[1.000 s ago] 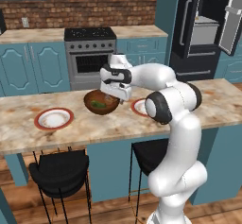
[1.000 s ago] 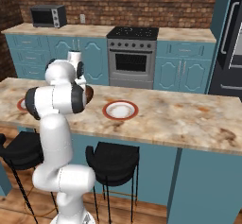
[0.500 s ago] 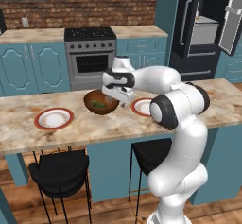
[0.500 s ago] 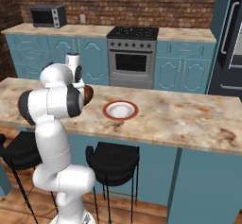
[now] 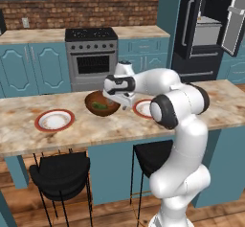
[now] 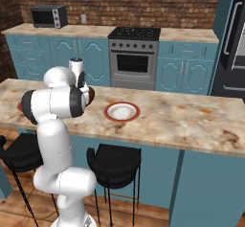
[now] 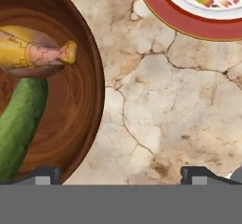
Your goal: Pick the chicken drumstick and cucumber from their plates and place them in the bowl. Then put the bowl in the fridge.
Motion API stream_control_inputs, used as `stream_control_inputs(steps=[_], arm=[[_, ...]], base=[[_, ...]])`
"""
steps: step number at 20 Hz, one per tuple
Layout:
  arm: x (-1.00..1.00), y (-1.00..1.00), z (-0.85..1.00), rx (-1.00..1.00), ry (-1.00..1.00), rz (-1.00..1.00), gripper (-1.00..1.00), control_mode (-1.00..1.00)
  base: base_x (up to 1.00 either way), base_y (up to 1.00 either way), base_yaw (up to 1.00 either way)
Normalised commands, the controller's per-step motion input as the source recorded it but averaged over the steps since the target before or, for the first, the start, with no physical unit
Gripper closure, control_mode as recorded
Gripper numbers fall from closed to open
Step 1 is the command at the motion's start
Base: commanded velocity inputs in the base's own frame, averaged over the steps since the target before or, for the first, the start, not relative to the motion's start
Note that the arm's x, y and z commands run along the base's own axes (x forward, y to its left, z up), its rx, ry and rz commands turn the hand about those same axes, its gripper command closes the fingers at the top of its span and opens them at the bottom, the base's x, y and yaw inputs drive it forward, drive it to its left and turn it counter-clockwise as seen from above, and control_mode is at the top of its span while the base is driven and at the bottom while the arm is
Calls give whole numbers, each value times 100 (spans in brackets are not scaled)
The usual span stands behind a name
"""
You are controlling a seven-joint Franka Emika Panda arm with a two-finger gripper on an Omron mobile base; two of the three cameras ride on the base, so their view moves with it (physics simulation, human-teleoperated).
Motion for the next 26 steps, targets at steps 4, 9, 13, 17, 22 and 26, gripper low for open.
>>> stream_control_inputs(steps=[4, 9, 13, 17, 22, 26], arm=[[29, 4, -36, 0, -1, 0, -100, -100], [31, 13, -7, 0, -2, 0, -100, -100], [33, 17, -12, 0, 0, 0, -100, -100], [17, 11, -21, 0, 0, 0, -100, -100], [-7, 0, -15, 0, 0, -2, -100, -100], [0, 3, -23, 0, 0, -5, -100, -100]], base=[[0, 0, 0], [0, 0, 0], [0, 0, 0], [0, 0, 0], [0, 0, 0], [0, 0, 0]])
